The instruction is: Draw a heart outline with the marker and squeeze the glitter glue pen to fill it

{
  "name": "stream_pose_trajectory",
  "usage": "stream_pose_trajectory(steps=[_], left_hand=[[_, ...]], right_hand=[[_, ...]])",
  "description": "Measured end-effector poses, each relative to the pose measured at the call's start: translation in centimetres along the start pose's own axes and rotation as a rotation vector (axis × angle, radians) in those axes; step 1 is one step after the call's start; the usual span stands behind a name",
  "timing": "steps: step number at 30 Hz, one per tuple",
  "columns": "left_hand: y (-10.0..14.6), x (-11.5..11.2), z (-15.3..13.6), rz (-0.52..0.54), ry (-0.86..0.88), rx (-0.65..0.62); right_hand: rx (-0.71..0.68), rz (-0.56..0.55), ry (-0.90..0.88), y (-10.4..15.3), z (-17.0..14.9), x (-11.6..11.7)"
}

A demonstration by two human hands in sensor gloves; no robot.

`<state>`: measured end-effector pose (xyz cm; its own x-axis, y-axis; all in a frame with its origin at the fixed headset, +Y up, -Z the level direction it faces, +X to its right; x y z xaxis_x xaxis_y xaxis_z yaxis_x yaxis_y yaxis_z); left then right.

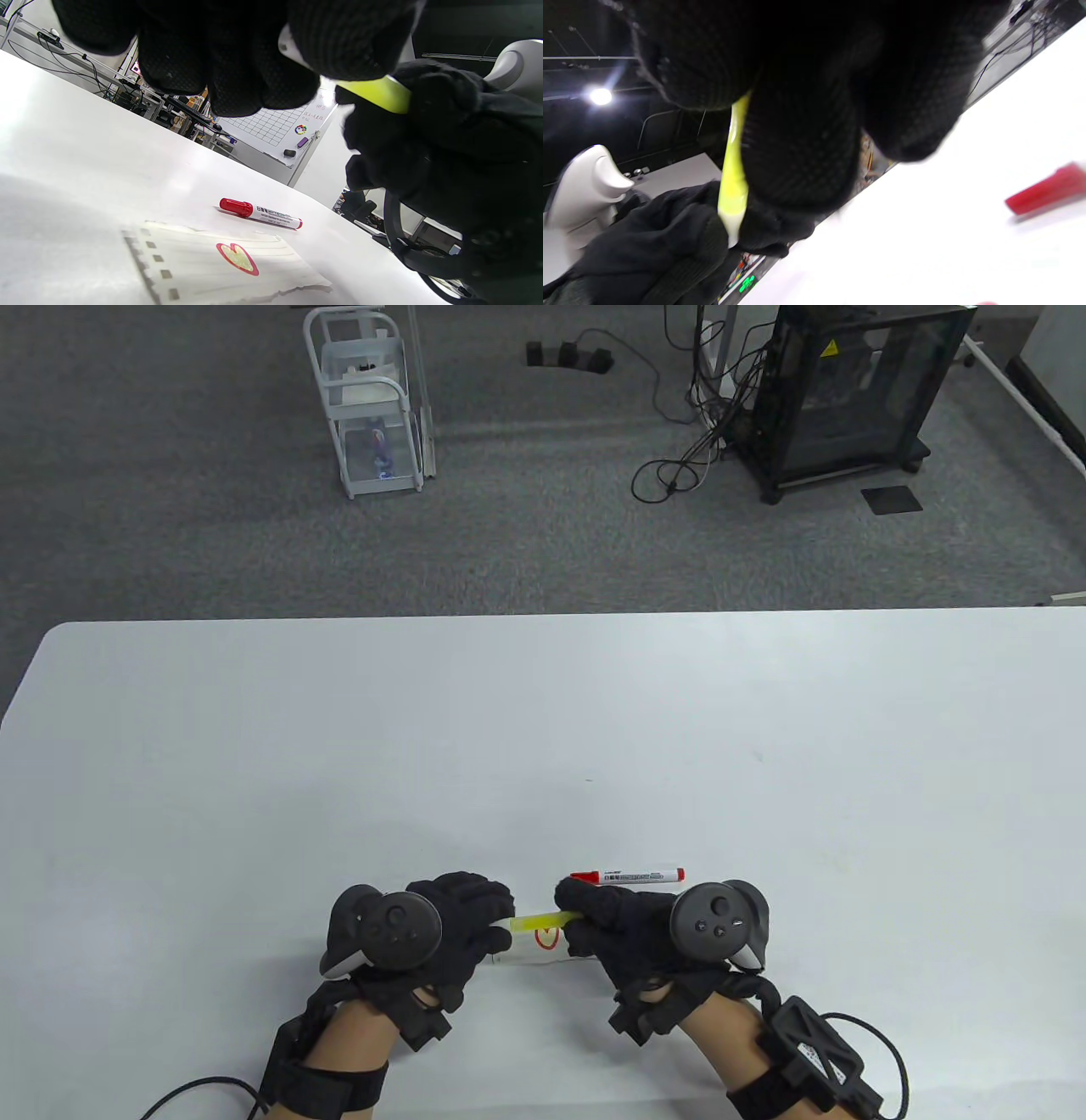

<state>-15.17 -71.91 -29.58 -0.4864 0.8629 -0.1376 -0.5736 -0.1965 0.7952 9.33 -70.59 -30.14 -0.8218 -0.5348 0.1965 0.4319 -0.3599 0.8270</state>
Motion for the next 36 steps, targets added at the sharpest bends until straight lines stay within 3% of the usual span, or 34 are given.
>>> stream_pose_trajectory(steps=[3,5,8,11,13,19,23,25,30,33,36], left_hand=[[0.0,-0.1,0.0,-0.008,-0.012,-0.001],[0.0,0.0,-0.2,-0.014,-0.002,0.007],[0.0,0.2,-0.5,0.002,0.034,0.011],[0.0,0.1,-0.3,-0.008,0.028,0.002],[0.0,0.0,-0.3,-0.011,0.023,0.000],[0.5,1.1,0.1,0.076,-0.011,0.000],[0.5,1.5,0.4,0.094,-0.129,0.008],[0.2,1.7,0.4,0.091,-0.184,0.015],[-0.8,2.4,-1.9,0.036,-0.289,0.129],[-1.7,1.7,-3.7,-0.065,-0.481,0.178],[-2.3,0.4,-5.2,-0.153,-0.554,0.210]], right_hand=[[0.088,-0.012,0.015,0.0,-0.6,0.4],[-0.020,0.002,0.092,0.1,0.2,0.3],[-0.049,0.080,-0.004,0.1,1.1,0.4],[-0.107,0.016,0.138,0.3,1.3,0.3],[-0.100,0.009,0.079,0.3,1.0,0.3],[0.075,-0.034,-0.136,0.1,-0.8,0.6],[0.205,-0.006,-0.170,-0.2,-1.5,0.8],[0.200,-0.004,-0.152,-0.2,-1.7,0.7],[0.233,-0.158,-0.066,0.3,-2.1,-3.2],[0.216,-0.219,-0.079,0.8,-2.2,-5.7],[0.216,-0.245,-0.133,1.1,-2.7,-7.0]])
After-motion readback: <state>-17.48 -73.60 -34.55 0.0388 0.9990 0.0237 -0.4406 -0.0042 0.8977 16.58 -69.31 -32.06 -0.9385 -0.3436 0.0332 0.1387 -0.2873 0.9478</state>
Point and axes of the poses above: the tracker on the back of each hand, its own z axis roughly to the thumb side, its own y axis roughly from the fingertips to the wrist, x = y × z, the point moved 2 cm from there along -y, roughly from the wrist to the fingertips, and after that the axes turned 2 degrees about -y, right-handed, at the moved point
